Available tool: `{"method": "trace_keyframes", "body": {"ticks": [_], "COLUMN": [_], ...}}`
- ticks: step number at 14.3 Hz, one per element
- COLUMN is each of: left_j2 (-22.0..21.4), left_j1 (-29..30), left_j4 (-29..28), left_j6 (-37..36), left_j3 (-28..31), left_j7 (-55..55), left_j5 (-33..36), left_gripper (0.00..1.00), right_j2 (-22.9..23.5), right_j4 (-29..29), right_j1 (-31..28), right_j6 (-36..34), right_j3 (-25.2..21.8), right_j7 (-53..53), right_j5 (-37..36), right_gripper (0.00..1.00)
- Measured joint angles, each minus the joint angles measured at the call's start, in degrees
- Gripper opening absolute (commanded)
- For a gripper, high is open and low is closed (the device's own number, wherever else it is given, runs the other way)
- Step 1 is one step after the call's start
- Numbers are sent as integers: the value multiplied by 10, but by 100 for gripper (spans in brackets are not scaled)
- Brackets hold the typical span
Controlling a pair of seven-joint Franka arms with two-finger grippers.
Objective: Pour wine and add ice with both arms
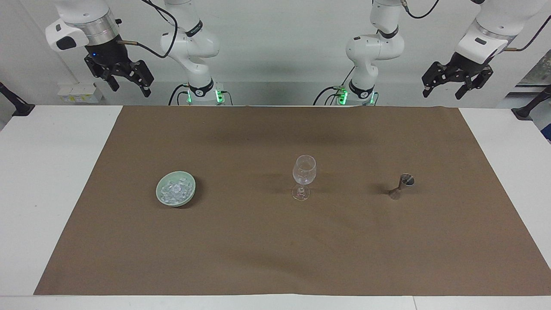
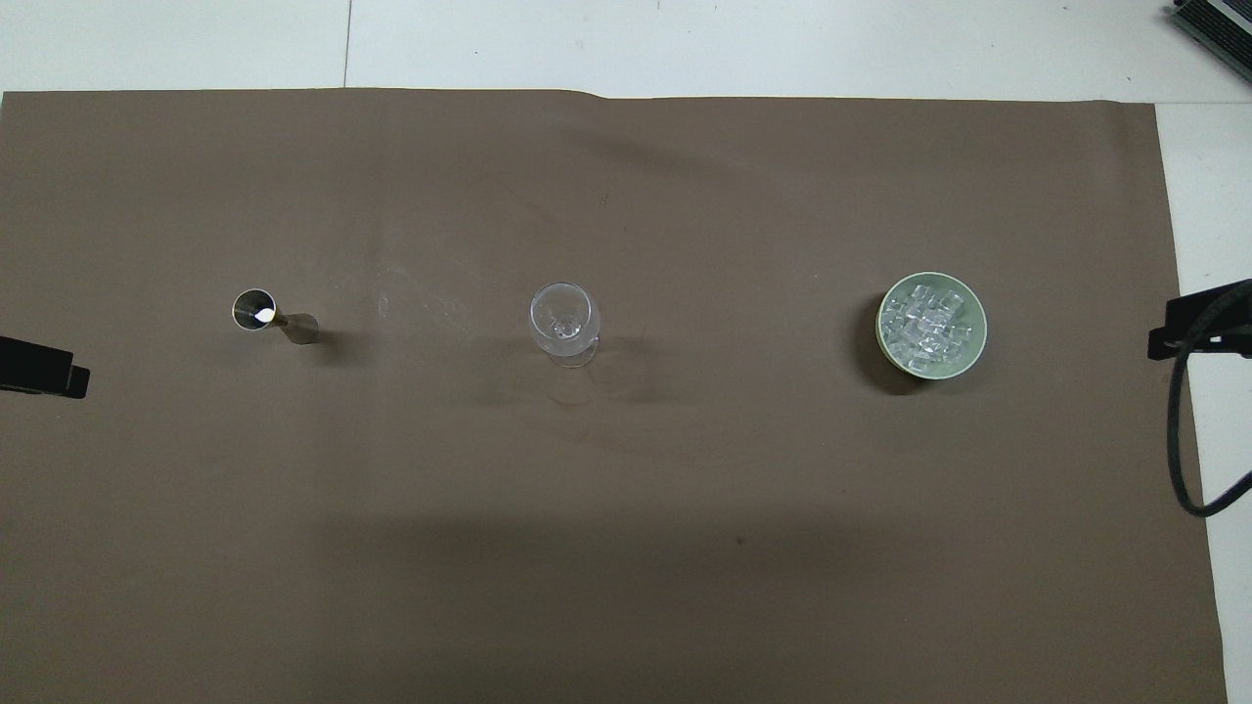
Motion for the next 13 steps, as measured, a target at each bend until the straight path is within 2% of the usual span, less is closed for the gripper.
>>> {"method": "trace_keyframes", "body": {"ticks": [8, 13], "left_j2": [0, 5], "left_j1": [0, 0], "left_j4": [0, -5], "left_j6": [1, 37], "left_j3": [-1, 0], "left_j7": [0, -14], "left_j5": [0, 0], "left_gripper": [100, 100], "right_j2": [0, 0], "right_j4": [0, 0], "right_j1": [0, 0], "right_j6": [0, 0], "right_j3": [0, 0], "right_j7": [0, 0], "right_j5": [0, 0], "right_gripper": [100, 100]}}
